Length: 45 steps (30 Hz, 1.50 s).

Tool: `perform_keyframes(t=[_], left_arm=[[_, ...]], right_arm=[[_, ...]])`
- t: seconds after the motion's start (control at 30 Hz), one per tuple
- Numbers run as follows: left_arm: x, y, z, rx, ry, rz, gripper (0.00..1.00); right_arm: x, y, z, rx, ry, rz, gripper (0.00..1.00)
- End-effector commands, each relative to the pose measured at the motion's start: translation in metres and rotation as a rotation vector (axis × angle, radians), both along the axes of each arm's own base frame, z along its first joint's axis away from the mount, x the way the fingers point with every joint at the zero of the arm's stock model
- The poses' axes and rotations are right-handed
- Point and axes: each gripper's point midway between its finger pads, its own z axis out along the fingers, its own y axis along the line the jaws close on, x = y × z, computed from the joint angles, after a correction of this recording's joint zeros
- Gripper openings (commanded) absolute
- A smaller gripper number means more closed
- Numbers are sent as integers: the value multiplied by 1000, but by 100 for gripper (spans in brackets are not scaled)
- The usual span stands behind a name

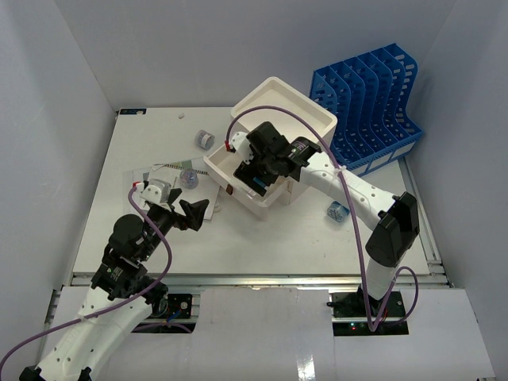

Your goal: Organize the desk

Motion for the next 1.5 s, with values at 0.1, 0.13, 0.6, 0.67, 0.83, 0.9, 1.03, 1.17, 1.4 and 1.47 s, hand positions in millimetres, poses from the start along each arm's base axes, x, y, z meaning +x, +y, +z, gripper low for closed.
perform_keyframes(t=[0.1,0.13,0.6,0.67,0.83,0.9,1.03,1.17,1.4,1.47], left_arm=[[-3,-7,4,0,-20,-47,98],[-4,-7,4,-2,-21,-50,98],[-12,-82,-26,-88,198,-408,81],[-12,-99,-24,-96,249,-449,78],[-36,-172,-12,-9,252,-549,81],[-44,-204,-11,34,263,-579,83],[-44,-271,-39,144,347,-590,92],[-25,-317,-42,194,361,-568,96],[17,-379,-75,318,371,-514,98],[26,-393,-96,364,395,-508,98]], right_arm=[[-5,10,42,122,-51,72,91],[-6,9,44,123,-54,76,90],[-26,-95,144,391,-166,173,90],[-24,-138,138,457,-179,102,90],[-36,-217,104,502,-225,-134,90],[-40,-236,72,549,-154,-219,90],[-34,-275,42,636,-78,-414,91],[-24,-317,16,746,0,-592,92],[-22,-332,-14,790,56,-660,91],[-23,-333,-16,783,49,-661,91]])
